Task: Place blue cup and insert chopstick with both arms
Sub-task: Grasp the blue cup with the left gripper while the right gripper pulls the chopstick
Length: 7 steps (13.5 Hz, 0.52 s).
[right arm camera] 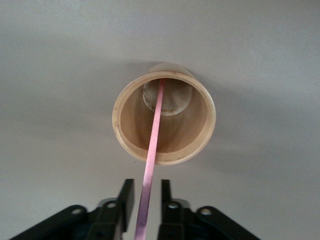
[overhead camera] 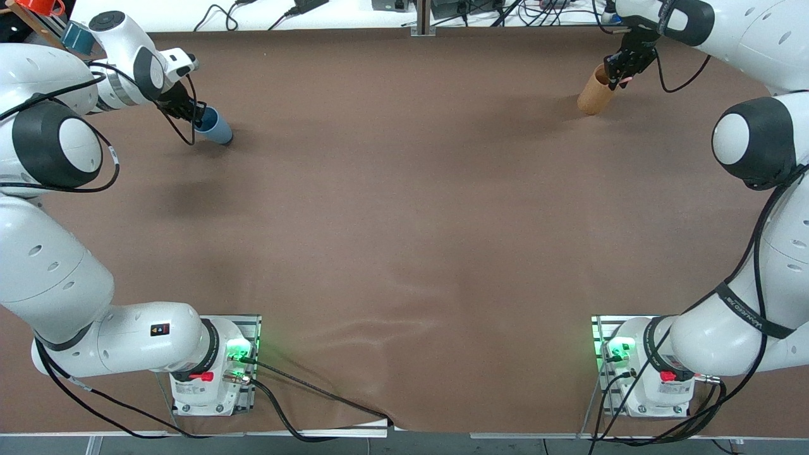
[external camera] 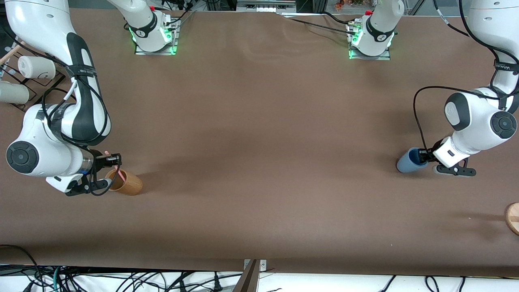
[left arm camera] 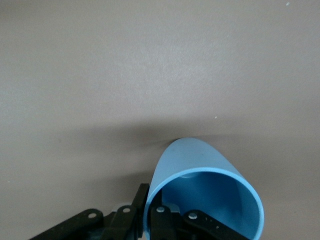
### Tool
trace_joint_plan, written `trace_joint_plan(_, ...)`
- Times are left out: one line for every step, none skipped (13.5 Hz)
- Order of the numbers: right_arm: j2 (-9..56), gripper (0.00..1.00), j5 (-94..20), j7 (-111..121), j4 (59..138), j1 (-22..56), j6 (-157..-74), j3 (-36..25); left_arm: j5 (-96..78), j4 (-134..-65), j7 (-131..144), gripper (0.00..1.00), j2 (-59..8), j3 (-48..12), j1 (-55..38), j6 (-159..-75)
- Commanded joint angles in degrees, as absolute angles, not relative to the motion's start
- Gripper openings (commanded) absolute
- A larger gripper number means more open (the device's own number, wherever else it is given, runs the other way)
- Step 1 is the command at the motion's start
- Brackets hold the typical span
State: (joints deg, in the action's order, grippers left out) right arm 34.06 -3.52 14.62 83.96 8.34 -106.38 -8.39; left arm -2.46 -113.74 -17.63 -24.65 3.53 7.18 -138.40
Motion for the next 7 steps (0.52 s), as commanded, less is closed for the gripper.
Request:
trace_joint_plan(33.66,0.04,-4.66,16.17,84.20,7.91,-105.65,-8.35,-3.43,-111.81,-17.67,0.00,-24.79,3.87,6.07,-136.25)
trace_joint_plan(33.66,0.00,-4.66,16.26,84.20,7.74,-105.56,-8.35,-3.51,-109.01,-17.32,0.00,-24.79,3.52,4.85,-132.75)
trace_joint_plan(33.66,0.00,-4.66,16.26,84.20,7.73,-105.56,-8.35,-3.86,-105.68,-16.97,0.00,-24.70,3.34,2.22,-128.19)
trace_joint_plan(33.58,0.00,-4.66,16.26,84.11,7.73,-105.47,-8.35,-6.22,-102.16,-15.74,0.00,-24.70,3.17,-0.33,-123.97)
trace_joint_plan(33.31,0.00,-4.66,16.17,83.59,7.73,-103.90,-8.35,-9.02,-99.26,-12.86,0.00,-24.78,3.16,-3.66,-120.53)
trace_joint_plan(33.05,0.00,-4.57,16.17,82.63,7.73,-100.93,-8.35,-10.01,-97.31,-9.61,0.00,-24.79,3.16,-7.26,-118.67)
trace_joint_plan(32.79,0.00,-4.48,16.26,80.27,7.73,-97.94,-8.35,-10.11,-95.73,-5.93,0.00,-24.96,3.16,-11.73,-118.04)
